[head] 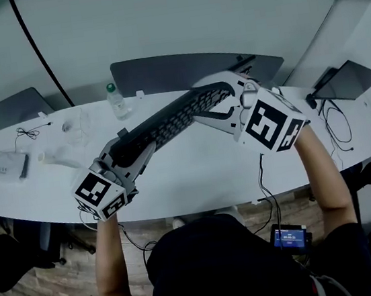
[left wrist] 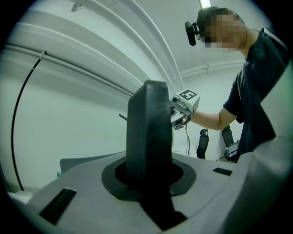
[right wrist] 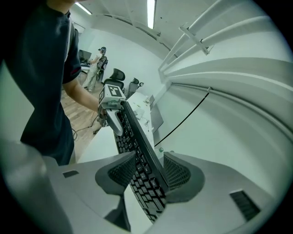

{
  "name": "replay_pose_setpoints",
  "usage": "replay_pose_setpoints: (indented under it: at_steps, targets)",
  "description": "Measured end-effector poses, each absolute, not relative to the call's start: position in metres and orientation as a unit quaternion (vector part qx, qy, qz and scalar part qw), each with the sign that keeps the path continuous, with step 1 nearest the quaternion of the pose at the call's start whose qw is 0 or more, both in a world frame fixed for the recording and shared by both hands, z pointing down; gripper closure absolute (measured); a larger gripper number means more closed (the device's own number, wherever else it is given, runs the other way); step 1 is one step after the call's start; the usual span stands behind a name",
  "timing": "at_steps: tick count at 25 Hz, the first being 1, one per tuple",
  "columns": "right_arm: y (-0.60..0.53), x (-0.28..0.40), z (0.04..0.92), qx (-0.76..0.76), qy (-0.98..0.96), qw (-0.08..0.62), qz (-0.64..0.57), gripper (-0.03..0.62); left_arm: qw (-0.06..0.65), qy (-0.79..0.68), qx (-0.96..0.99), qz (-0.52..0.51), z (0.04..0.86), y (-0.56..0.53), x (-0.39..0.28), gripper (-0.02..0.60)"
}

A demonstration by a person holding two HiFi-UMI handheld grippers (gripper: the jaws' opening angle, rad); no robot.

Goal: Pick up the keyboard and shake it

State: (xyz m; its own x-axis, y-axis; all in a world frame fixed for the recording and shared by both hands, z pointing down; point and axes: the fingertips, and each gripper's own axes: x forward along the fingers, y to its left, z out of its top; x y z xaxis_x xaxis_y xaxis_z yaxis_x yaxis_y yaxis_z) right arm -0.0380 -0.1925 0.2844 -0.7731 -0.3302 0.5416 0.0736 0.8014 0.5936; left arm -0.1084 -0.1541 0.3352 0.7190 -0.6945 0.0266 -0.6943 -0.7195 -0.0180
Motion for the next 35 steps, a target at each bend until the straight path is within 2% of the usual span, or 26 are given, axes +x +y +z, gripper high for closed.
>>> replay_pose_setpoints:
  at_steps: [11, 18, 27, 32, 33, 35]
  targets:
    - [-0.196, -0.036, 0.315, -0.008, -0.846, 0.442, -0.3, 0.418, 0.022, 0.342, -0.939, -0.035, 0.34, -0.144, -0.095, 0.486]
    - [-0.188, -0.032, 0.334, -0.06, -0.826, 0.491, -0.27, 0.419, 0.029, 0.324, -0.944, -0.055, 0.344, -0.14, -0.09, 0.486]
    - [-0.176, -0.014, 0.382, -0.143, -0.76, 0.599, -0.207, 0.421, 0.037, 0.287, -0.956, -0.052, 0.342, -0.132, -0.086, 0.486]
    - [-0.176, -0.003, 0.398, -0.143, -0.745, 0.616, -0.212, 0.441, 0.053, 0.274, -0.959, -0.055, 0.342, -0.126, -0.082, 0.486]
    - [-0.176, -0.005, 0.399, -0.143, -0.747, 0.613, -0.216, 0.483, 0.053, 0.274, -0.959, -0.057, 0.343, -0.126, -0.082, 0.486]
    - [-0.178, -0.008, 0.402, -0.146, -0.749, 0.608, -0.22, 0.491, 0.051, 0.273, -0.959, -0.058, 0.346, -0.127, -0.084, 0.486]
